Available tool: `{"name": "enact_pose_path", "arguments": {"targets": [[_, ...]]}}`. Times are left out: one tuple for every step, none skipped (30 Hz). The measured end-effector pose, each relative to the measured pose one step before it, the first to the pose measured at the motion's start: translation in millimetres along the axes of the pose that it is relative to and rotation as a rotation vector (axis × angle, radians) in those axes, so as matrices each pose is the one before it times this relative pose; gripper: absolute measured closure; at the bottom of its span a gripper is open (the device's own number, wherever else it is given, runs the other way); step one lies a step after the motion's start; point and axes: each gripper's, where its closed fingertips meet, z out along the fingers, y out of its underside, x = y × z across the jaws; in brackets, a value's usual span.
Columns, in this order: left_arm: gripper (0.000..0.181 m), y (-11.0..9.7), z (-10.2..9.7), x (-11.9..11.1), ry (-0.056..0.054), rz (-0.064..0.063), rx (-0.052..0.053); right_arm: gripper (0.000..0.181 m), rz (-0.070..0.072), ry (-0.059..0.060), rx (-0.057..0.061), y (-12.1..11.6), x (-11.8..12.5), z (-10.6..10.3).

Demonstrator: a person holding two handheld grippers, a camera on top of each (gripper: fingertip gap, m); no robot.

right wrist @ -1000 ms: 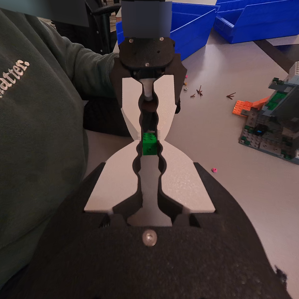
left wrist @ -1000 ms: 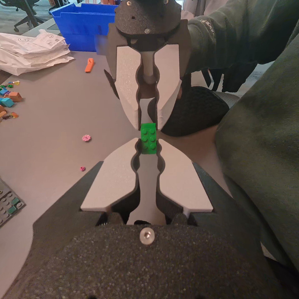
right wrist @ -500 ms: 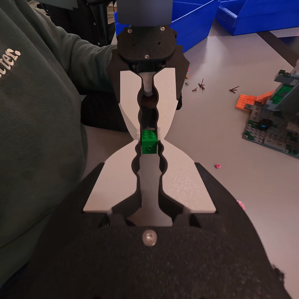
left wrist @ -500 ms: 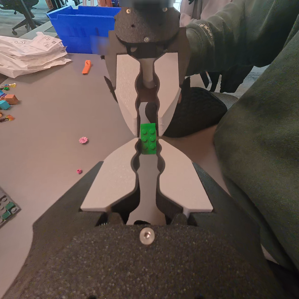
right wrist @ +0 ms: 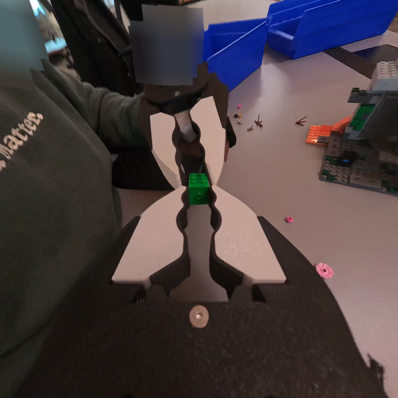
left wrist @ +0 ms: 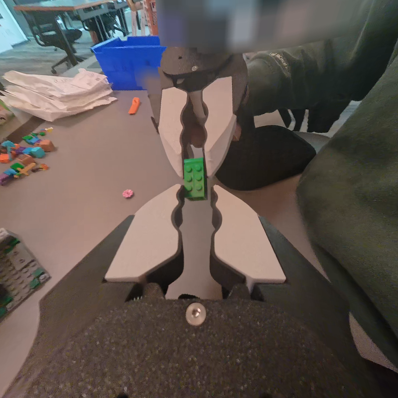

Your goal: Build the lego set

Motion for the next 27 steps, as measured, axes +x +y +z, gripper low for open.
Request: {"name": "enact_pose_path", "arguments": {"targets": [[0.156,-1.44,-0.99,-2.53,-0.0187,0.0116,0.0124,0.165,0.0396,-0.0081,0.0326,-3.06,2.49,-2.83],[0.154,-1.84,-0.97,-2.22,-0.0141,0.0060,0.0151,0.165,0.0462,-0.0164,0.0437,-4.52,1.99,-3.43],[0.154,-1.85,-0.98,-2.29,-0.0117,0.0010,0.0144,0.165,0.0548,-0.0302,0.0602,-6.80,0.72,-4.11],[0.153,-1.85,-1.26,-2.03,-0.0078,-0.0027,0.0143,0.165,0.0584,-0.0395,0.0673,-8.27,-0.07,-4.74],[0.153,-2.41,-1.34,-1.87,-0.0077,-0.0029,0.0164,0.165,0.0533,-0.0356,0.0597,-7.48,0.43,-4.67],[0.153,-3.37,-1.47,-1.41,-0.0080,0.0010,0.0216,0.165,0.0446,-0.0383,0.0533,-6.59,-0.34,-4.53],[0.154,-3.09,-1.39,-1.26,-0.0087,0.0032,0.0173,0.165,0.0405,-0.0462,0.0524,-6.50,-1.90,-4.35],[0.154,-1.70,-0.76,-1.18,-0.0079,0.0025,0.0082,0.165,0.0372,-0.0475,0.0536,-6.36,-2.55,-4.16],[0.155,-0.57,-0.45,-0.66,-0.0046,0.0012,0.0022,0.165,0.0376,-0.0496,0.0521,-6.28,-3.24,-3.84],[0.155,-0.40,-0.04,-0.17,-0.0024,0.0013,0.0034,0.165,0.0351,-0.0438,0.0445,-5.53,-2.79,-3.38],[0.156,-0.43,-0.03,0.08,-0.0007,0.0004,0.0045,0.165,0.0250,-0.0262,0.0323,-4.00,-1.04,-2.65],[0.156,0.05,0.39,0.33,0.0015,-0.0019,0.0006,0.165,0.0158,-0.0149,0.0172,-1.93,-0.01,-2.04],[0.156,0.46,0.52,0.41,0.0017,-0.0025,-0.0022,0.165,0.0085,-0.0079,0.0054,-0.48,0.53,-1.18],[0.157,0.49,0.58,-0.02,-0.0010,-0.0014,-0.0017,0.165,0.0012,0.0036,-0.0030,0.78,1.54,-0.57],[0.157,0.50,0.46,-0.60,-0.0039,-0.0025,-0.0006,0.165,-0.0071,0.0110,-0.0114,1.98,2.09,0.16],[0.157,0.65,0.68,-0.77,-0.0023,-0.0081,-0.0001,0.165,-0.0142,0.0168,-0.0202,3.05,2.65,0.92],[0.157,0.46,0.89,-1.46,-0.0024,-0.0162,0.0026,0.165,-0.0253,0.0280,-0.0290,4.20,3.64,1.70],[0.157,-0.38,1.19,-1.70,-0.0007,-0.0234,0.0075,0.165,-0.0347,0.0339,-0.0362,5.27,4.13,2.47],[0.156,-1.50,1.17,-0.69,0.0094,-0.0281,0.0120,0.165,-0.0389,0.0279,-0.0363,5.03,2.82,3.17],[0.156,-2.49,0.91,0.55,0.0196,-0.0294,0.0143,0.165,-0.0366,0.0198,-0.0300,4.15,1.60,3.54],[0.155,-3.56,0.35,0.70,0.0221,-0.0297,0.0194,0.165,-0.0279,0.0114,-0.0215,2.99,0.73,3.32],[0.153,-3.72,-0.22,0.36,0.0221,-0.0311,0.0206,0.165,-0.0180,0.0005,-0.0125,1.70,-0.32,2.92],[0.153,-2.91,-0.36,-1.14,0.0128,-0.0317,0.0157,0.165,-0.0138,-0.0056,-0.0053,0.70,-1.03,2.39],[0.151,-2.21,-0.37,-1.80,0.0057,-0.0258,0.0120,0.165,-0.0154,-0.0001,-0.0052,0.80,-0.33,2.04],[0.151,-1.69,-0.49,-0.40,0.0109,-0.0189,0.0102,0.165,-0.0212,0.0103,-0.0116,1.76,1.12,1.76],[0.152,-1.53,-0.39,0.44,0.0107,-0.0133,0.0103,0.165,-0.0250,0.0160,-0.0174,2.58,1.86,1.70],[0.155,-0.97,-0.32,1.04,0.0110,-0.0073,0.0072,0.165,-0.0241,0.0156,-0.0171,2.62,1.73,1.59]]}}
